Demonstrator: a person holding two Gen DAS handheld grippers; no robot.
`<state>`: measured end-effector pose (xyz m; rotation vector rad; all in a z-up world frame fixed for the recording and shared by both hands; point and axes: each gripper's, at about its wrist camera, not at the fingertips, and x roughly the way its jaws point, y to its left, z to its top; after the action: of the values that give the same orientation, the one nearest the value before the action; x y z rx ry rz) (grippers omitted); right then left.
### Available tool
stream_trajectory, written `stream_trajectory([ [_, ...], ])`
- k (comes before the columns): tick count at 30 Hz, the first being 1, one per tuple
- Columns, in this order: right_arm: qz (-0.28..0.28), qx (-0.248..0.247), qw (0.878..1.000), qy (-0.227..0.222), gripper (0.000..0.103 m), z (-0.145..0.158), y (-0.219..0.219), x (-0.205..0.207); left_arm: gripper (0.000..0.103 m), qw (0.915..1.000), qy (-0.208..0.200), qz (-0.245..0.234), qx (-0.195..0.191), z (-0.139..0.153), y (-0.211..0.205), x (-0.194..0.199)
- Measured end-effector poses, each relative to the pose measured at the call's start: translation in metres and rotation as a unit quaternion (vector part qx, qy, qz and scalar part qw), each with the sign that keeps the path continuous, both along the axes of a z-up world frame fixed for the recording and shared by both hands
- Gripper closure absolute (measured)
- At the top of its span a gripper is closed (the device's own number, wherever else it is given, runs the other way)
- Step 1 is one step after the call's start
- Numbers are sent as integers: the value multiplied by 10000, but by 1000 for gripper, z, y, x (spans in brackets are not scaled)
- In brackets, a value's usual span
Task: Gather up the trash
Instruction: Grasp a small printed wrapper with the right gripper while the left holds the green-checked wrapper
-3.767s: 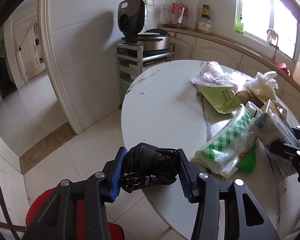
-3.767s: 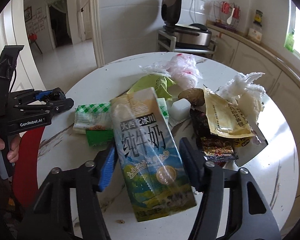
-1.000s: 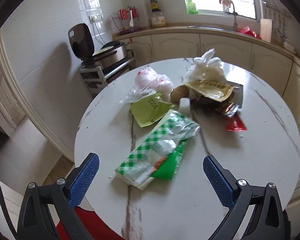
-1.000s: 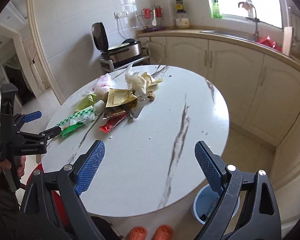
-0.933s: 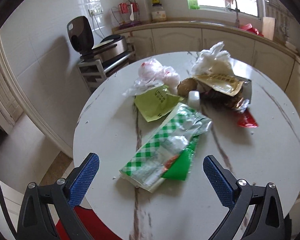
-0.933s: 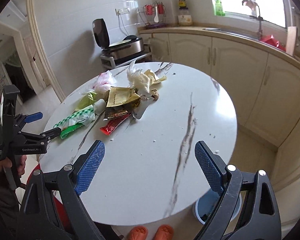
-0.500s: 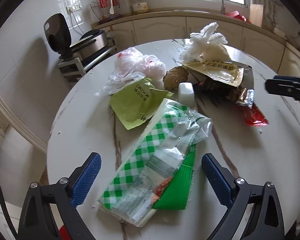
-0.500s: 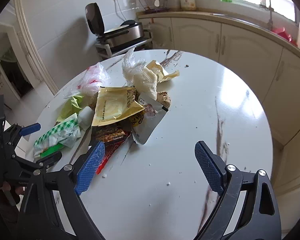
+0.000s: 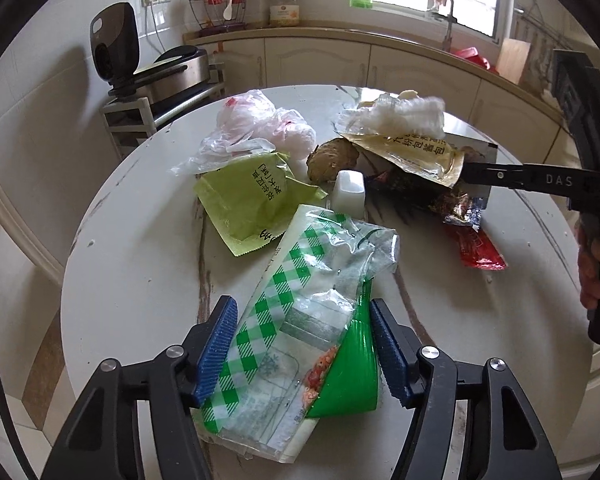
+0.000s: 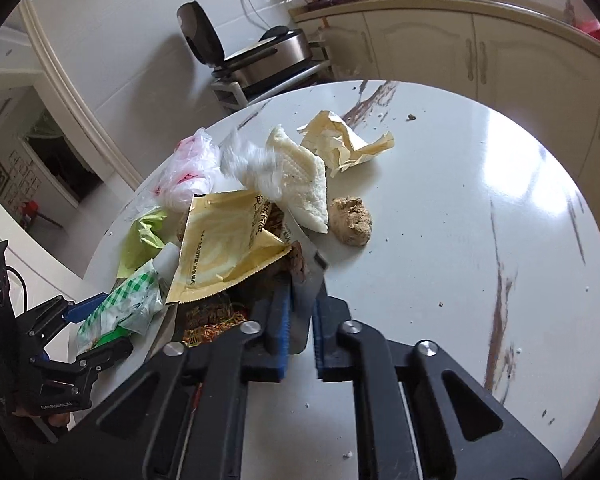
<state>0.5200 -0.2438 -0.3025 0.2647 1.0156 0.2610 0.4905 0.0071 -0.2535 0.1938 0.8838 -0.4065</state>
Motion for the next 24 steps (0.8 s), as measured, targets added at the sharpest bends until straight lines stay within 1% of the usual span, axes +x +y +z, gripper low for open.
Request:
stream_trajectory([
  [2, -26, -59, 9999, -155, 101, 10, -2, -12, 44, 9999, 21, 102, -73, 2, 3, -4],
  [7, -158, -50, 9988, -461, 101, 36, -14, -45, 45, 9989, 158, 182, -408, 10, 10, -19],
  [11, -124, 25, 9976, -674, 101, 59, -21, -72, 46, 9975, 145, 152, -668, 28, 8, -39],
  [16, -198, 162, 9953, -934, 101, 80, -39, -108, 47, 9971, -21, -187, -744, 59, -20, -73],
  [19, -373, 227, 9938, -1026, 101, 88, -64, -132, 51, 9951, -122, -516, -829, 78, -52, -95],
  [20, -435, 214, 9932, -1055, 101, 90, -73, -140, 54, 9940, -127, -649, -873, 82, -65, -101],
  [21, -524, 164, 9926, -1084, 101, 91, -83, -149, 86, 9924, -97, -803, -923, 85, -78, -107],
  [22, -615, 142, 9919, -1104, 101, 92, -93, -157, 103, 9907, 1, -935, -984, 85, -92, -111],
  [23, -689, 151, 9914, -1103, 101, 92, -103, -164, 100, 9899, 103, -1001, -996, 84, -107, -112],
  [24, -761, 163, 9913, -1063, 101, 89, -114, -170, 99, 9900, 165, -1056, -926, 80, -123, -113],
])
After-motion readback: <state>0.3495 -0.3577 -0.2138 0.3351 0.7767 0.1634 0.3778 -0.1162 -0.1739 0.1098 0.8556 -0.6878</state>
